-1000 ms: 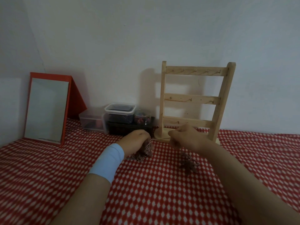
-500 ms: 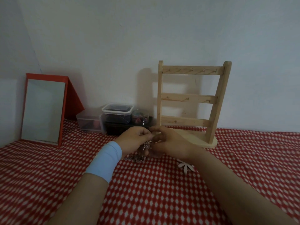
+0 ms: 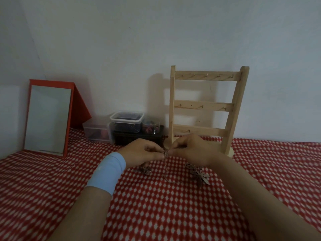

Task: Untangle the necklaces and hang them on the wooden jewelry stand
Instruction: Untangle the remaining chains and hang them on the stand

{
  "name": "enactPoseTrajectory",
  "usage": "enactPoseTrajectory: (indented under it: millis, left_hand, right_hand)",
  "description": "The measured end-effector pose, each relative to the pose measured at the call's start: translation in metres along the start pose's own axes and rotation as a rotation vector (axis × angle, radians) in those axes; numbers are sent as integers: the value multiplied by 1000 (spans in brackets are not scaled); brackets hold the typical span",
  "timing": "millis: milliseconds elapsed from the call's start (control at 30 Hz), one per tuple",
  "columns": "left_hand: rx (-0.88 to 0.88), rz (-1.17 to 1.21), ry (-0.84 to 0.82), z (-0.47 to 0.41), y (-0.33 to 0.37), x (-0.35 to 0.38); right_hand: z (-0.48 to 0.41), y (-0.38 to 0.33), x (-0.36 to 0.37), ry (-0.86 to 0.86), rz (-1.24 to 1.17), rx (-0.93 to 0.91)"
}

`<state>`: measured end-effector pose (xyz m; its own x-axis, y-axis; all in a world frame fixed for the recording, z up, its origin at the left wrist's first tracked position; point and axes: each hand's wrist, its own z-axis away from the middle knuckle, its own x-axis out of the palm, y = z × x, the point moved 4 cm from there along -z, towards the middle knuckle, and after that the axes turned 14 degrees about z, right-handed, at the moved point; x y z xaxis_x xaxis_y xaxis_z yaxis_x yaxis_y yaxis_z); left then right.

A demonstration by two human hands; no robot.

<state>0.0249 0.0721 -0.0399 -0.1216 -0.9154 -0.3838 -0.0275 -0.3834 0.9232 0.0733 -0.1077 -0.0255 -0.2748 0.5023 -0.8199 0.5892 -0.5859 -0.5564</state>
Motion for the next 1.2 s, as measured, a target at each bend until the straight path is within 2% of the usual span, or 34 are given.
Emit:
enactPoseTrajectory:
  millis: [133,300,433,633,767,867,933,1033,1200]
  left_hand:
    - [67,-5,42,-3,4,0]
    - [129,144,94,-5,6,1]
    - [146,112,63,-3,10,3]
    - [135,62,13,-2,10,7]
    - [109,59,51,-2,10,7]
    - [137,310,68,0,10,4]
    - [168,581,75,0,10,5]
    - [186,766,67,-1,15,12]
    - [95,1114,2,-3,15,24]
  right_hand:
    - [-2,0,2,66,-80,25]
    - [2,-5,4,0,-356,28]
    - [4,-7,-1,-14,-251,-24]
    - [1,-5,-3,16,40,-77]
    - [0,-6,1,158,14,-98]
    - [-1,-7,5,218,-47,-37]
    - [-3,-8,10,185,-41,20]
    - [-4,-8,17,118,-47,94]
    - [-3,-6,19,75,-103,45]
